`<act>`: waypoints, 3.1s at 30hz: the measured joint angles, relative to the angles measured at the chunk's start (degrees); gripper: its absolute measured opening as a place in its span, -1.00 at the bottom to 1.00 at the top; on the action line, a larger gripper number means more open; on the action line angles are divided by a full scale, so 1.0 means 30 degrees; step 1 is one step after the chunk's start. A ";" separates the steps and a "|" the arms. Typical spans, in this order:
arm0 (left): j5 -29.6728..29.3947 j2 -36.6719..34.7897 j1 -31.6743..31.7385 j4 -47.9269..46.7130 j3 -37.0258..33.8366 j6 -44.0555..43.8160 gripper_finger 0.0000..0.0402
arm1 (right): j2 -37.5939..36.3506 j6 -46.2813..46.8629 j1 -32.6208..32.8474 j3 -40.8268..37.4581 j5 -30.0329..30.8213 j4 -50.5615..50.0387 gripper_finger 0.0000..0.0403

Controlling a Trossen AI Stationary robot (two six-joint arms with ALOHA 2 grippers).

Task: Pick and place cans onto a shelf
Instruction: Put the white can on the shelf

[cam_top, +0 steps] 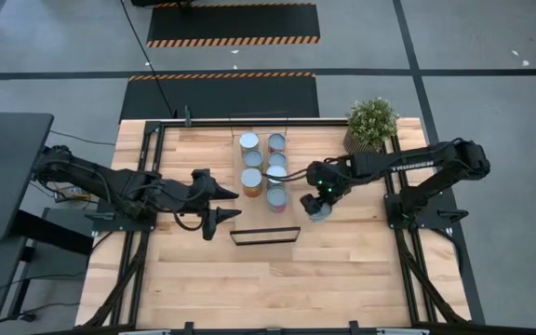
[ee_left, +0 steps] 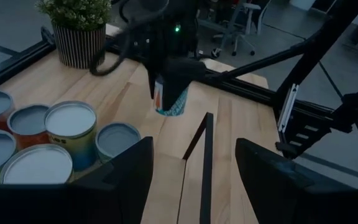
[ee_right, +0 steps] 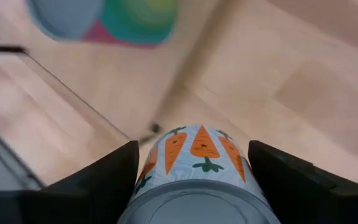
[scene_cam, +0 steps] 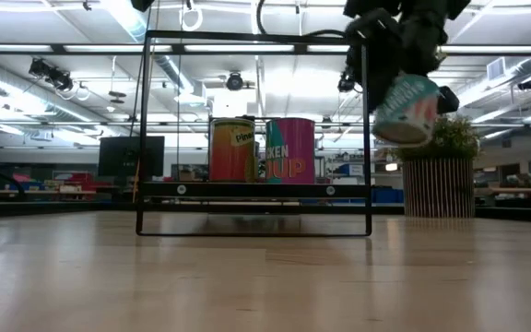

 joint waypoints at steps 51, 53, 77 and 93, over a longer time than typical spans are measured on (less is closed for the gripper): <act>0.0001 -0.0007 0.0131 -0.0002 -0.0015 0.0477 0.16 | 0.6863 0.7228 0.2936 0.5172 0.4550 0.4039 0.70; 0.0007 -0.0007 0.0135 -0.0002 -0.0015 0.0402 0.16 | 0.6863 0.6685 0.2822 0.5172 0.4543 0.4046 0.70; 0.0153 0.1644 -0.3951 0.0236 -0.0015 0.0656 0.16 | 0.1183 0.1945 0.3090 0.5150 0.4675 0.3036 0.69; -0.1043 0.3631 -0.4605 -0.0057 -0.0029 -0.1257 0.16 | 0.3757 -0.5670 1.1799 0.5498 1.0409 0.5560 0.54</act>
